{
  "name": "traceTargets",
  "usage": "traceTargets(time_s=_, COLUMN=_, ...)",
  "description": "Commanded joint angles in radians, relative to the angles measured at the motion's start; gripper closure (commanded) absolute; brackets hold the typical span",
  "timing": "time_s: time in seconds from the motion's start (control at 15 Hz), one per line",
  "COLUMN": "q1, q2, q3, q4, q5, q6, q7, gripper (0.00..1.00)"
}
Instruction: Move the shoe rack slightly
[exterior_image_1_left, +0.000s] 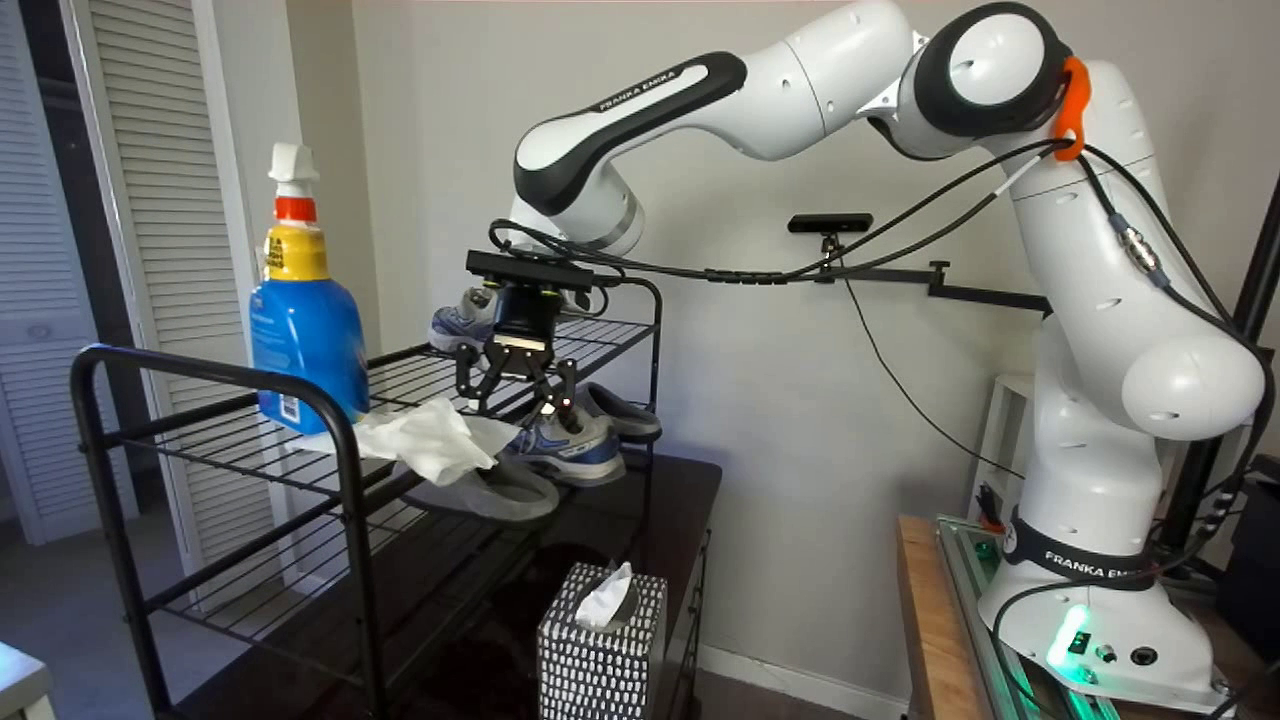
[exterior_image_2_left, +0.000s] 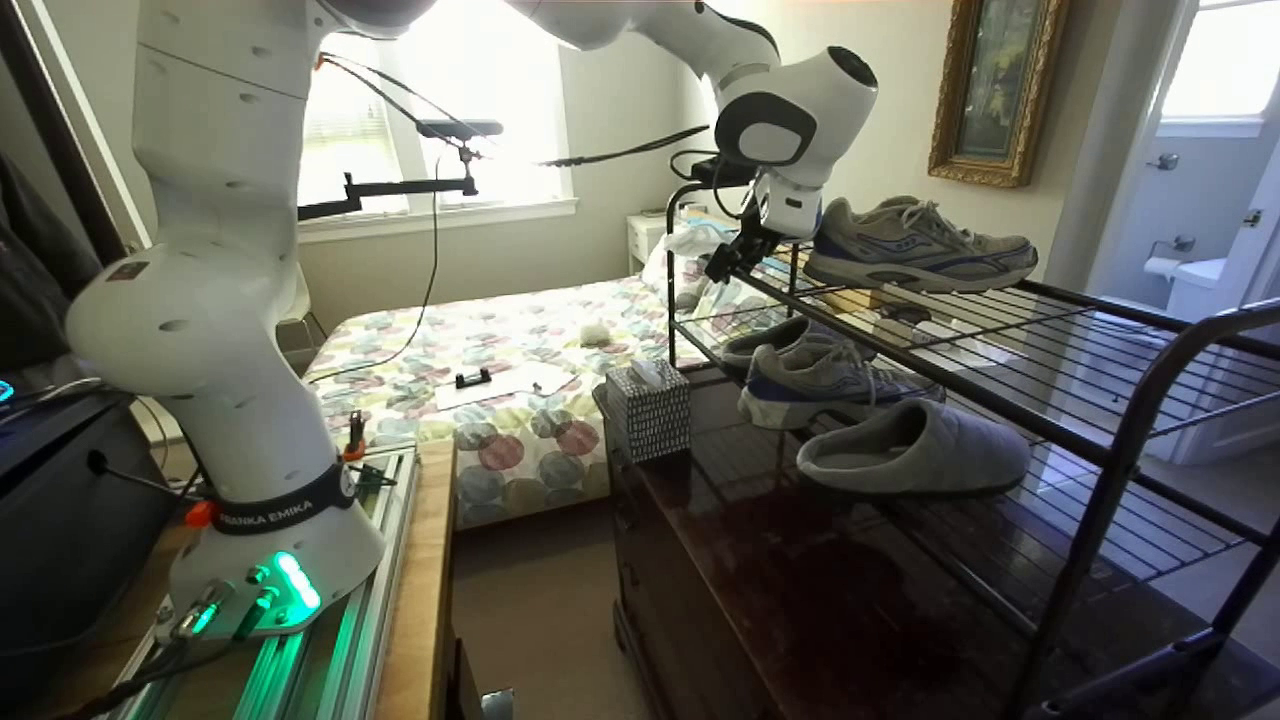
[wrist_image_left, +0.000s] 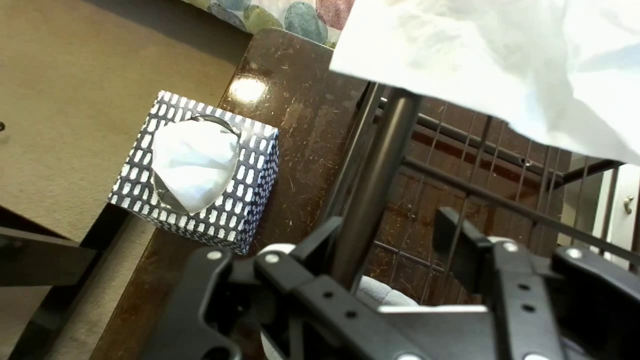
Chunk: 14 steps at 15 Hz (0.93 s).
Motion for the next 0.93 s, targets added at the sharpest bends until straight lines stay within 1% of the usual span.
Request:
traceTargets(time_s=0.0, q1=0.004, q2=-0.032, q3=-0.005, q4=-0.003, q5=0.019, q6=-0.079, q7=-0.025, gripper=0.72)
traceTargets(time_s=0.07, q1=0.007, q2=-0.021, q3=-0.005, q4=0.013, q5=0.014, q6=-0.090, q7=-0.019, gripper=0.72)
traceTargets(time_s=0.13, q1=0.010, q2=-0.008, q3=-0.005, q4=0.031, q5=0.009, q6=-0.101, q7=-0.011, gripper=0.22)
traceTargets(time_s=0.2, q1=0.011, q2=-0.001, q3=-0.006, q4=0.044, q5=0.005, q6=-0.111, q7=-0.008, gripper=0.22)
traceTargets(time_s=0.33, q1=0.016, q2=-0.004, q3=-0.011, q4=0.052, q5=-0.007, q6=-0.133, q7=0.002, gripper=0.10)
traceTargets(time_s=0.4, q1=0.018, q2=-0.010, q3=-0.012, q4=0.050, q5=-0.011, q6=-0.141, q7=0.007, gripper=0.07)
traceTargets(time_s=0.47, q1=0.021, q2=-0.020, q3=-0.011, q4=0.047, q5=-0.011, q6=-0.149, q7=0.009, gripper=0.02)
traceTargets(time_s=0.6, q1=0.027, q2=-0.033, q3=-0.010, q4=0.054, q5=-0.029, q6=-0.170, q7=-0.004, gripper=0.00)
traceTargets(time_s=0.73, q1=0.032, q2=-0.046, q3=-0.009, q4=0.047, q5=-0.046, q6=-0.167, q7=-0.007, gripper=0.05)
traceTargets(time_s=0.8, q1=0.035, q2=-0.063, q3=-0.012, q4=0.033, q5=-0.056, q6=-0.150, q7=0.005, gripper=0.05)
traceTargets(time_s=0.87, q1=0.037, q2=-0.072, q3=-0.014, q4=0.025, q5=-0.063, q6=-0.143, q7=0.014, gripper=0.06)
